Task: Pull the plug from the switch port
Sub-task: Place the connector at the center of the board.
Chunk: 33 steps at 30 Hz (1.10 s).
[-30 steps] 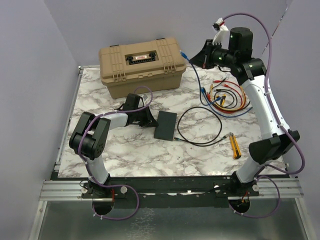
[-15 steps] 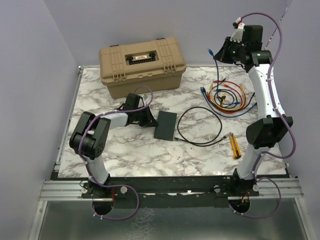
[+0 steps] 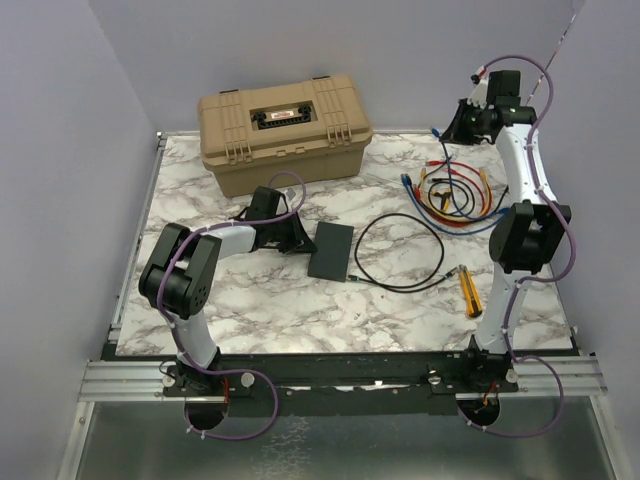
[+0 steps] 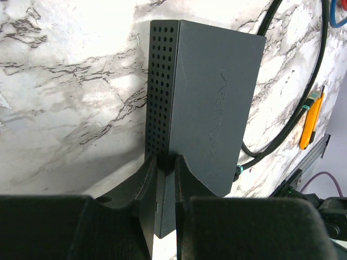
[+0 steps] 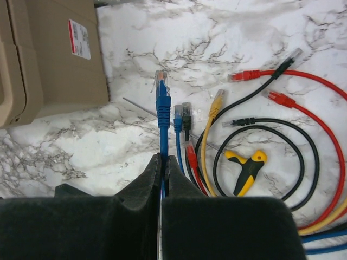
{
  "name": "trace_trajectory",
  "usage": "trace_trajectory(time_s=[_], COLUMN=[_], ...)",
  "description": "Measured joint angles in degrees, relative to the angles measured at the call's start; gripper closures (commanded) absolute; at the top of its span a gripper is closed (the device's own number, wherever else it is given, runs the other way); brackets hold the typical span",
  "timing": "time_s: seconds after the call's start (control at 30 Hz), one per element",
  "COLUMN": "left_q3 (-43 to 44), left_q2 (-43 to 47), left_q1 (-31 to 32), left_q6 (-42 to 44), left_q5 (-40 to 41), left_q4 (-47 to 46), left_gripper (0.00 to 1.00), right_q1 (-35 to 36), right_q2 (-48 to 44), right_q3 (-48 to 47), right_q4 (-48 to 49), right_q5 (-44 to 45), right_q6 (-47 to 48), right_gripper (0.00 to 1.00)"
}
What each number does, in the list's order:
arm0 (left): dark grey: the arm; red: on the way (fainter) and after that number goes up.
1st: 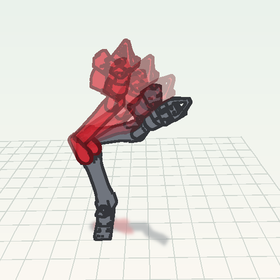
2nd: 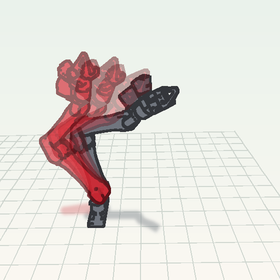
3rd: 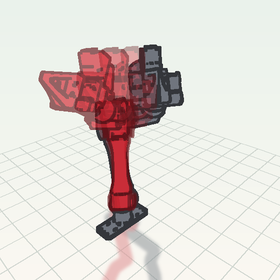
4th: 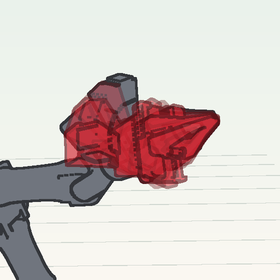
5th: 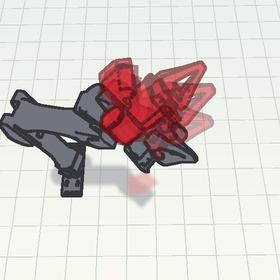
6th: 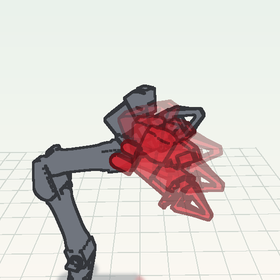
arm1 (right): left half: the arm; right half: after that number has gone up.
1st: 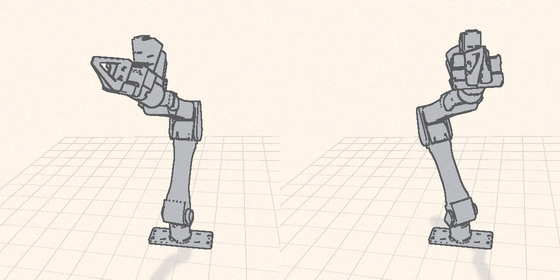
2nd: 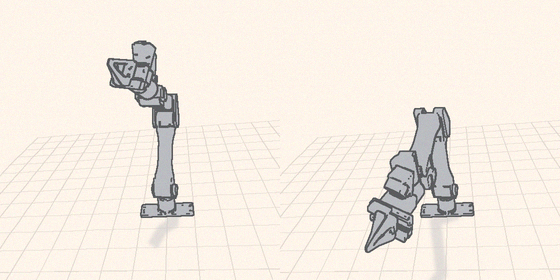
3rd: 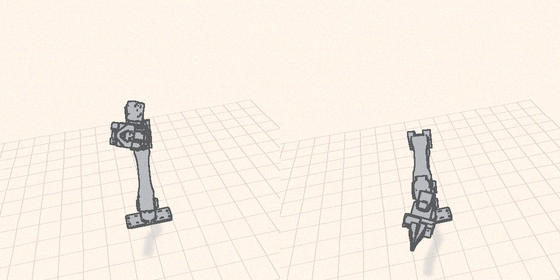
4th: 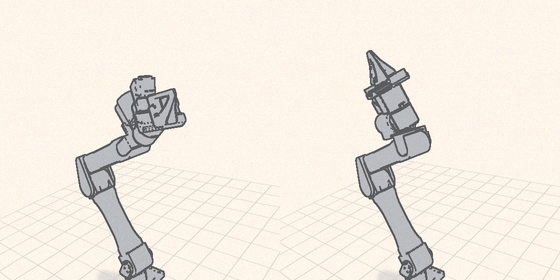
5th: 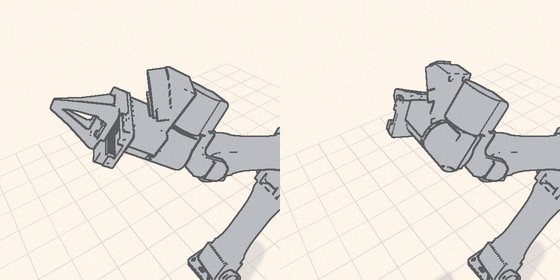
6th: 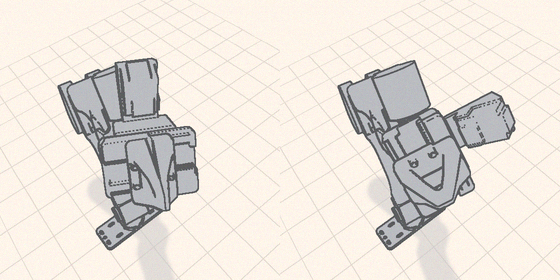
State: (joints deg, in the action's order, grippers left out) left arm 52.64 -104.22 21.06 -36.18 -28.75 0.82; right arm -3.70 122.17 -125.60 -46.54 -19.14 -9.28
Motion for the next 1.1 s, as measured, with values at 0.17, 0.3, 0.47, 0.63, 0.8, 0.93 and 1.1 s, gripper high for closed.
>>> trace_trajectory(time_s=[0.17,0.3,0.47,0.63,0.8,0.93,1.1], left_q3=[0.0,0.0,0.1,0.1,0.2,0.3,0.5], left_q2=[-0.1,-0.2,-0.2,-0.2,-0.3,-0.3,-0.4], left_q1=[0.0,-0.1,-0.1,-0.1,-0.1,-0.1,-0.1], left_q6=[0.0,0.0,0.0,0.0,0.0,0.0,0.0], left_q5=[-0.1,-0.3,-0.4,-0.4,-0.5,-0.5,-0.5], left_q4=[-0.1,-0.1,-0.1,-0.1,-0.1,0.0,0.2], left_gripper=[1.0,1.0,1.0,1.0,1.0,1.0,1.0], right_q1=[0.0,0.0,0.1,0.1,0.1,0.1,0.1], right_q2=[3.4,6.1,6.6,6.6,6.6,5.6,0.4], right_q3=[0.0,0.1,0.5,0.5,0.5,1.7,9.2], right_q4=[0.2,-0.1,-0.3,-0.6,-0.9,-0.7,1.2], right_q5=[-2.8,-3.2,-0.1,5.1,7.5,7.5,4.8], right_q6=[0.3,0.3,0.3,0.4,0.3,0.0,-0.9], right_gripper=[0.95,0.88,0.77,0.59,0.48,0.4,0.33])
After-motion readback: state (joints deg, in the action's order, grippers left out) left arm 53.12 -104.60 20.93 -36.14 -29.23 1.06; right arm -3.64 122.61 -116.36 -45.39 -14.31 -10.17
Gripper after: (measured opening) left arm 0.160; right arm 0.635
